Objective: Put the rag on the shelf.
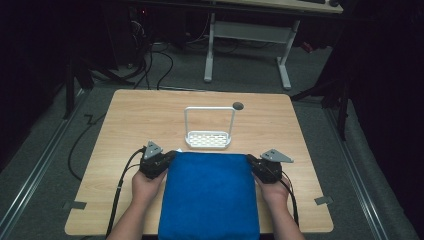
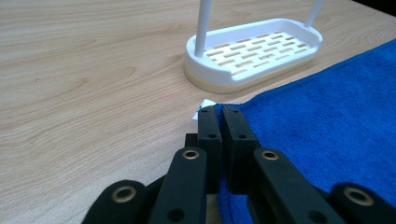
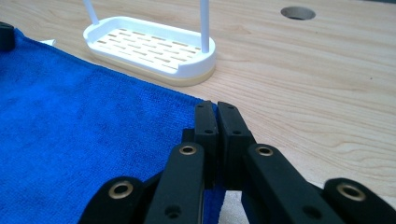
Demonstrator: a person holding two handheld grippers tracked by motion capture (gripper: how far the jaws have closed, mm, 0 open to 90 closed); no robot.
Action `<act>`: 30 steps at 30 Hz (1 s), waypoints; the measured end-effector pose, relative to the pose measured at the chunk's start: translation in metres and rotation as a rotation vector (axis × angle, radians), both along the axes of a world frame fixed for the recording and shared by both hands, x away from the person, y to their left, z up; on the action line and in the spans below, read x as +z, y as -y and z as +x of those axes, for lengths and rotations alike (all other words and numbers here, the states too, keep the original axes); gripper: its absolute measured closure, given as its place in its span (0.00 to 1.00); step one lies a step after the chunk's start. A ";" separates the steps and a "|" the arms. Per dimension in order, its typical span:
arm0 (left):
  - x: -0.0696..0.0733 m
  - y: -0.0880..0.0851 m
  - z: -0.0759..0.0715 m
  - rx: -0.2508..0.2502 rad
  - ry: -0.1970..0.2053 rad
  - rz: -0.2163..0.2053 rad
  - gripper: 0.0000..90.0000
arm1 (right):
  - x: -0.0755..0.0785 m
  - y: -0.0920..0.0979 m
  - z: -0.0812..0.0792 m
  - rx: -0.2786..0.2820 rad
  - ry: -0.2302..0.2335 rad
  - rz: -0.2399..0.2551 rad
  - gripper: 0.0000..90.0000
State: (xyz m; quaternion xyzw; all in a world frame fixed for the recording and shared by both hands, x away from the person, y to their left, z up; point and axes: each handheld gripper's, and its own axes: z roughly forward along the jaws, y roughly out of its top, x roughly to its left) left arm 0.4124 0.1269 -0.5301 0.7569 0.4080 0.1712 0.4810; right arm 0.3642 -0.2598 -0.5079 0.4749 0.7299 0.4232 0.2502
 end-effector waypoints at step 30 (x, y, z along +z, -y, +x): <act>0.052 -0.010 -0.033 0.038 0.187 -0.128 0.97 | 0.038 -0.001 -0.022 0.015 0.204 0.078 0.98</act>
